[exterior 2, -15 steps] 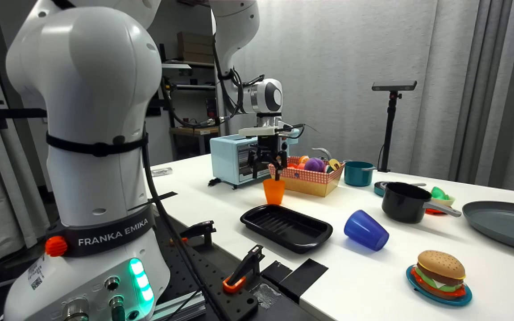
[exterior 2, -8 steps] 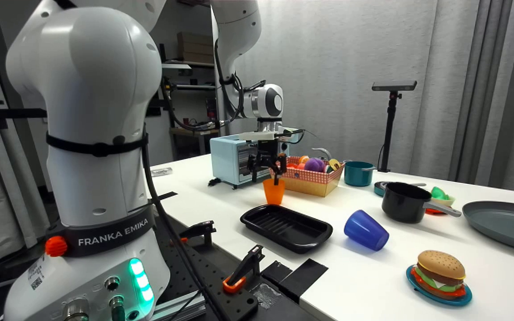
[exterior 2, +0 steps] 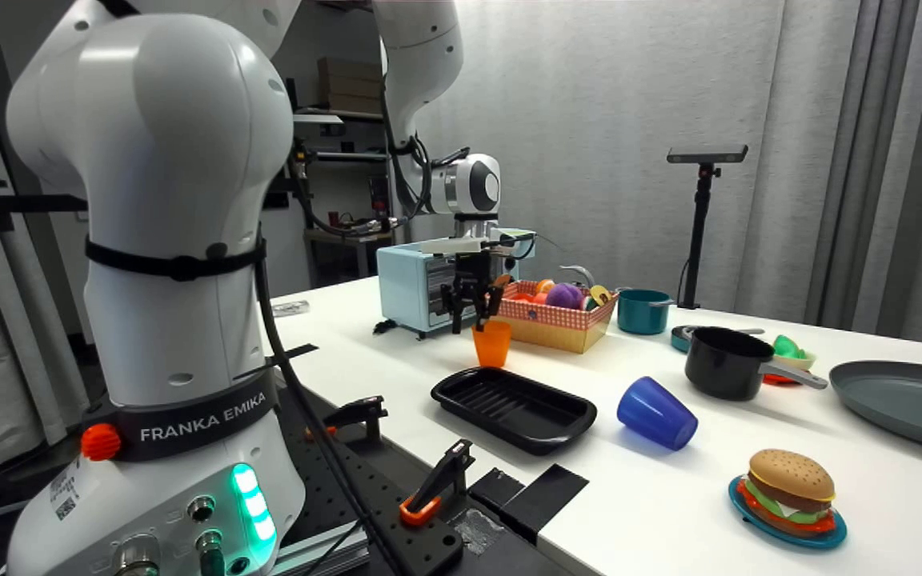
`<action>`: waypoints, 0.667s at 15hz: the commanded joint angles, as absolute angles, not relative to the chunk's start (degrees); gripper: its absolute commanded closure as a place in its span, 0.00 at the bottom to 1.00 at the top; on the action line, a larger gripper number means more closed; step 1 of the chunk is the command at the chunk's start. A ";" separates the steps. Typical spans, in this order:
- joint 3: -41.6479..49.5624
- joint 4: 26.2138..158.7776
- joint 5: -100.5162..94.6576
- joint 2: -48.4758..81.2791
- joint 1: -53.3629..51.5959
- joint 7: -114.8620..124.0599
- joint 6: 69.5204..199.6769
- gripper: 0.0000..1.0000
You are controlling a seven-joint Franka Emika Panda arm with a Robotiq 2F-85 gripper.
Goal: Pour the fries out of the orange cup onto the oven tray
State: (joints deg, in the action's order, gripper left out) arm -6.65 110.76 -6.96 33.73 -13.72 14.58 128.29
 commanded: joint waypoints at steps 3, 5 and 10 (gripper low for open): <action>-6.24 109.48 -4.26 34.40 -14.74 16.10 129.06 0.88; -6.16 109.62 -3.44 34.32 -14.57 16.21 129.43 1.00; -5.60 111.99 -2.42 31.55 -14.02 16.42 131.00 0.99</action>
